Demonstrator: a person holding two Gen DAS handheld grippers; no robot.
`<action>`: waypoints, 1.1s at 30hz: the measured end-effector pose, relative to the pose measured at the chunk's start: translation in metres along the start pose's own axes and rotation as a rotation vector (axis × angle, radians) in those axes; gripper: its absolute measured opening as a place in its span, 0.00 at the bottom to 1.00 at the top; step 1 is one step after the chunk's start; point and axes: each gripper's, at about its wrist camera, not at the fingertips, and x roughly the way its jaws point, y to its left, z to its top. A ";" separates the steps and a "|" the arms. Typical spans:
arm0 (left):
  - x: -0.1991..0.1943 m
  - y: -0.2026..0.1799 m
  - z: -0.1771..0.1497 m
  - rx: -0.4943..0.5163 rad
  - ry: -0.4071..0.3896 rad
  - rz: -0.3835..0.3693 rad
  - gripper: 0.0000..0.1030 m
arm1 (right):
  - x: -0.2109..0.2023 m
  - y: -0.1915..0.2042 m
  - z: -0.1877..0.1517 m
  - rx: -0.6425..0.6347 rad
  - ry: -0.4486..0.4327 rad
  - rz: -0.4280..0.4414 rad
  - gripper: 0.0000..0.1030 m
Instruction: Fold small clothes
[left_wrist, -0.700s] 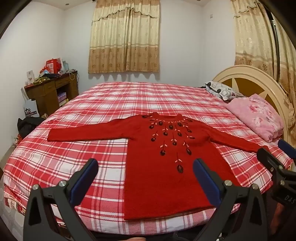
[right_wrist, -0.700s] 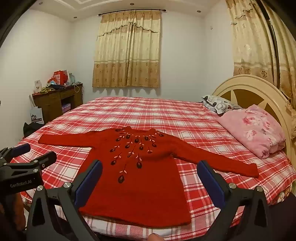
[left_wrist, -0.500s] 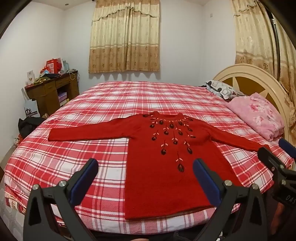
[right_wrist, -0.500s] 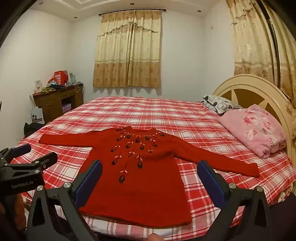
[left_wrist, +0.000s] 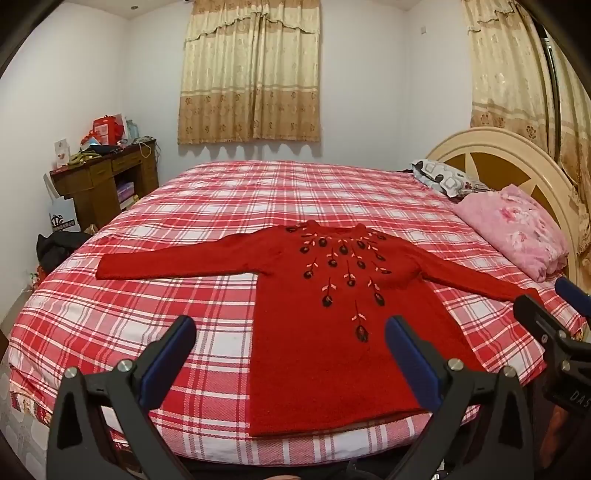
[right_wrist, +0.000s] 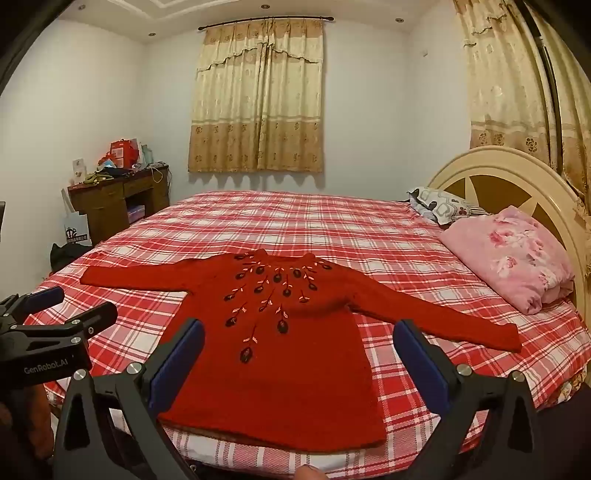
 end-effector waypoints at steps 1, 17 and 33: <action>0.000 0.000 0.000 -0.001 0.001 -0.001 1.00 | 0.000 0.001 0.000 0.001 0.000 -0.001 0.99; 0.001 -0.001 -0.004 -0.002 0.009 -0.001 1.00 | -0.001 0.002 0.000 0.003 0.006 0.006 0.99; 0.001 -0.001 -0.004 -0.003 0.017 -0.001 1.00 | -0.002 0.004 -0.002 0.003 0.009 0.008 0.99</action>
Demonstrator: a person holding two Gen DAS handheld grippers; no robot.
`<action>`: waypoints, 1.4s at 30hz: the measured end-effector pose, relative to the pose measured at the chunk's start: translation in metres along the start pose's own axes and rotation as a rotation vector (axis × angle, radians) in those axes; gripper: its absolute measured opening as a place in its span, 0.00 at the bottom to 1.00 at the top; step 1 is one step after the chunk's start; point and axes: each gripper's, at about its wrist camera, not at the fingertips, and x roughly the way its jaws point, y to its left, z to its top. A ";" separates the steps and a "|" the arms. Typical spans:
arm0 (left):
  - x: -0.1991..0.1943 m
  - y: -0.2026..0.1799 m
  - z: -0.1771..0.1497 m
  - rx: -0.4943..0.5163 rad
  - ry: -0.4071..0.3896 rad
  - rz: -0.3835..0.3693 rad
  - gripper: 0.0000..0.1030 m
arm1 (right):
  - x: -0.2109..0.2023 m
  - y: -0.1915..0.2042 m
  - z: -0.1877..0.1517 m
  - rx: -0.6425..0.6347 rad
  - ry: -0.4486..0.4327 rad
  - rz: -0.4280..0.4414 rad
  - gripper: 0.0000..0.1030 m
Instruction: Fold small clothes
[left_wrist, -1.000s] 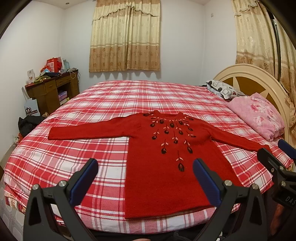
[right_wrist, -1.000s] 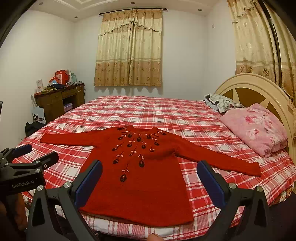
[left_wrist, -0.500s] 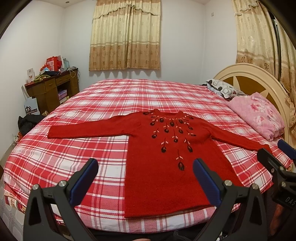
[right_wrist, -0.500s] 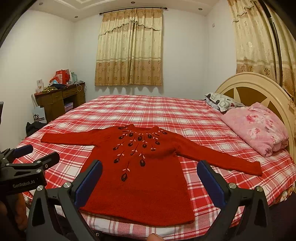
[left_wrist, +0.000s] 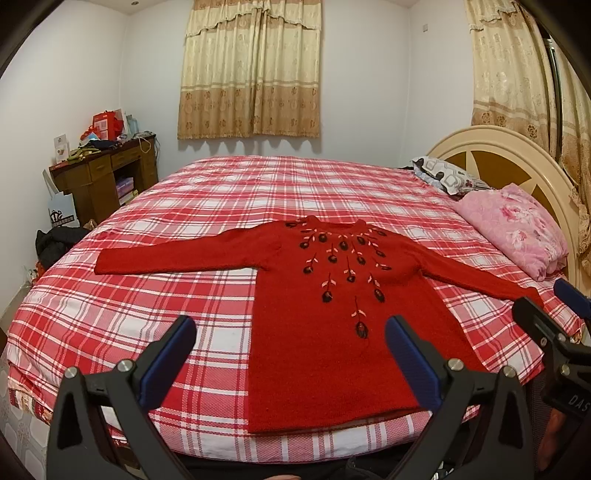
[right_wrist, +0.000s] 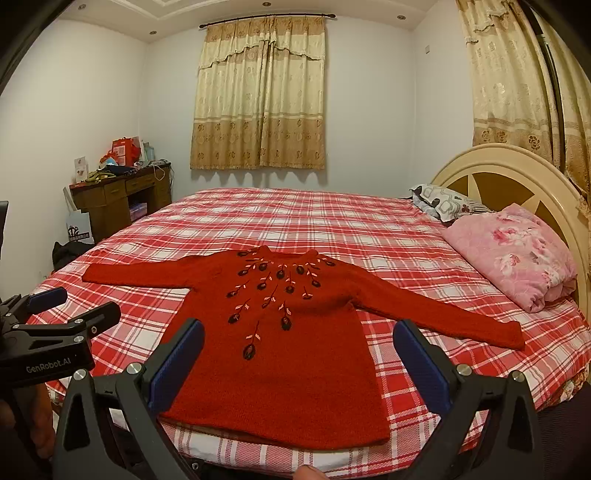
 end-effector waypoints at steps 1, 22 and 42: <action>0.000 0.000 0.001 0.000 0.001 -0.001 1.00 | 0.000 0.000 0.000 0.000 0.001 0.001 0.99; 0.001 -0.001 0.001 -0.001 0.008 -0.001 1.00 | 0.002 0.005 -0.002 -0.004 0.009 0.008 0.99; 0.012 -0.008 -0.003 0.017 0.045 -0.057 1.00 | 0.013 0.005 -0.009 -0.022 0.037 0.027 0.99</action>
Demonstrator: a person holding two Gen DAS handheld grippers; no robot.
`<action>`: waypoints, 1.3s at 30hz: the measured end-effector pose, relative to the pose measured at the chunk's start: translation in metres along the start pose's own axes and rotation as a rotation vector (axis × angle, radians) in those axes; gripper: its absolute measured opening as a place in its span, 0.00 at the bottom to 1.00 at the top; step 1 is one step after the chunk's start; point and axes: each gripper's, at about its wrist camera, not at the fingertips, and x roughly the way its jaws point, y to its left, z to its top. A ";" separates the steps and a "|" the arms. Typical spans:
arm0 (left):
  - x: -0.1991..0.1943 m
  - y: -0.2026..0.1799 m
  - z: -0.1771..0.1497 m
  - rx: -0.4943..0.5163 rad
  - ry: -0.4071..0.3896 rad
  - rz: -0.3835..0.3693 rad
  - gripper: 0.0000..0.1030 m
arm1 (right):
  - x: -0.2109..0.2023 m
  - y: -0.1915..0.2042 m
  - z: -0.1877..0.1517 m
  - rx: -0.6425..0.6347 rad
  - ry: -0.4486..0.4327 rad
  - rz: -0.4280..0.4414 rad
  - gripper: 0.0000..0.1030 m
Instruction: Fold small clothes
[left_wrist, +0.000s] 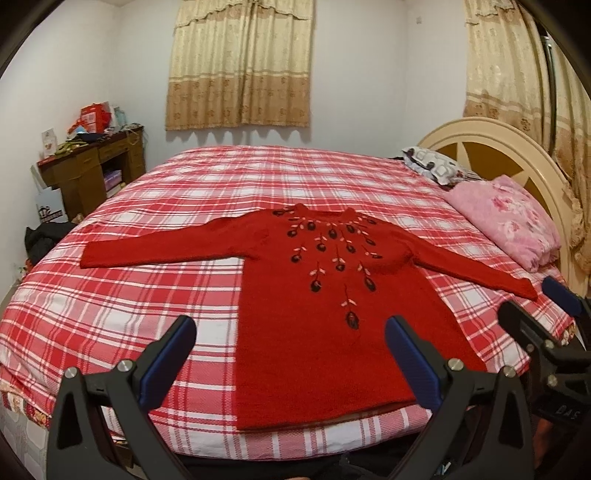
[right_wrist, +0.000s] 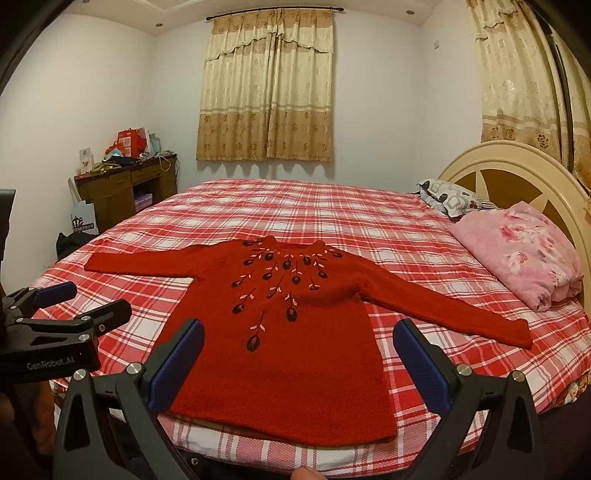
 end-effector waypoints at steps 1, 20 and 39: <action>0.001 -0.001 0.000 0.005 0.004 -0.006 1.00 | 0.002 0.000 -0.001 -0.004 0.005 0.002 0.99; 0.068 0.005 0.009 0.055 0.079 0.005 1.00 | 0.063 -0.067 -0.023 0.049 0.124 -0.061 0.99; 0.166 -0.001 0.029 0.113 0.161 0.056 1.00 | 0.134 -0.234 -0.062 0.266 0.305 -0.327 0.99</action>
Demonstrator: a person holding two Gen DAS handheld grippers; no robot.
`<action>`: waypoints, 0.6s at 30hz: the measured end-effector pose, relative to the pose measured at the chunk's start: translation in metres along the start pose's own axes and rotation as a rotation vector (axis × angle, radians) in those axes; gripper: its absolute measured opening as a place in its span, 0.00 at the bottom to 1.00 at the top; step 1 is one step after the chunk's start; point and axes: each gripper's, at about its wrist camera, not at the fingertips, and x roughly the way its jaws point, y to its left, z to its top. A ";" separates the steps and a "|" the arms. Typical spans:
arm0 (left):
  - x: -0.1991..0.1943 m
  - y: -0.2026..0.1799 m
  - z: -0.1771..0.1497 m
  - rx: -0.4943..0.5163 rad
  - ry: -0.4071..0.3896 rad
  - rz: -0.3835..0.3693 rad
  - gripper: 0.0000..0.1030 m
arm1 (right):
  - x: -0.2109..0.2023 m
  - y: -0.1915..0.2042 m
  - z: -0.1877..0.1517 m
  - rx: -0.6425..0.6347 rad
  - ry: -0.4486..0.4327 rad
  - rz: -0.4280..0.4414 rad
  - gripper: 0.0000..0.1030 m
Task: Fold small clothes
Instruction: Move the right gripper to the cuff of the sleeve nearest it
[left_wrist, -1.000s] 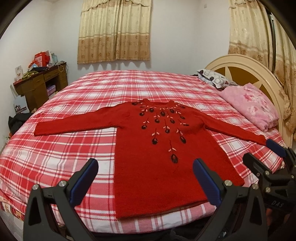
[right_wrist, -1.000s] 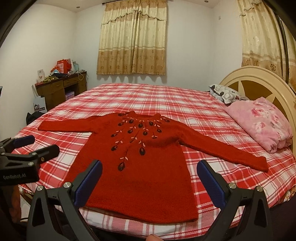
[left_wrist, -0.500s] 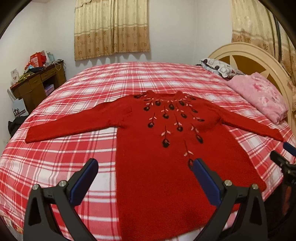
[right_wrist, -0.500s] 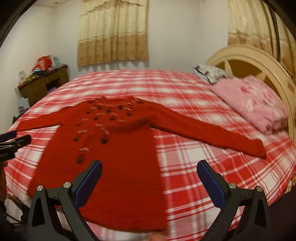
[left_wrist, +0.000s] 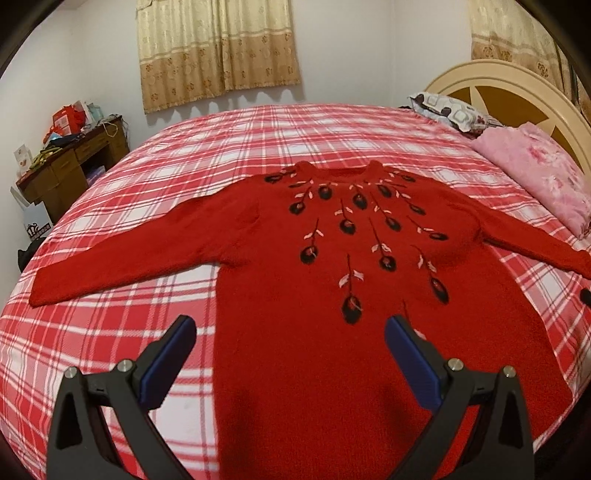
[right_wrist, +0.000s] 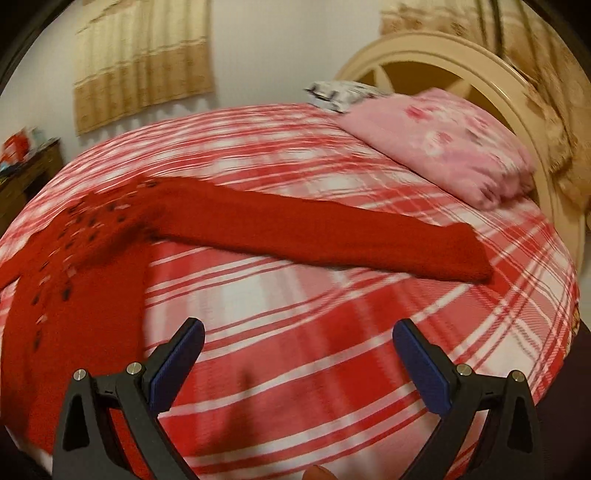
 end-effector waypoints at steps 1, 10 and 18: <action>0.002 0.000 0.002 0.000 0.000 0.001 1.00 | 0.005 -0.011 0.003 0.028 0.005 -0.005 0.99; 0.036 0.010 0.022 -0.018 -0.002 0.056 1.00 | 0.024 -0.088 0.039 0.161 -0.008 -0.098 0.99; 0.063 0.024 0.030 -0.017 0.011 0.117 1.00 | 0.050 -0.158 0.063 0.269 0.038 -0.185 0.84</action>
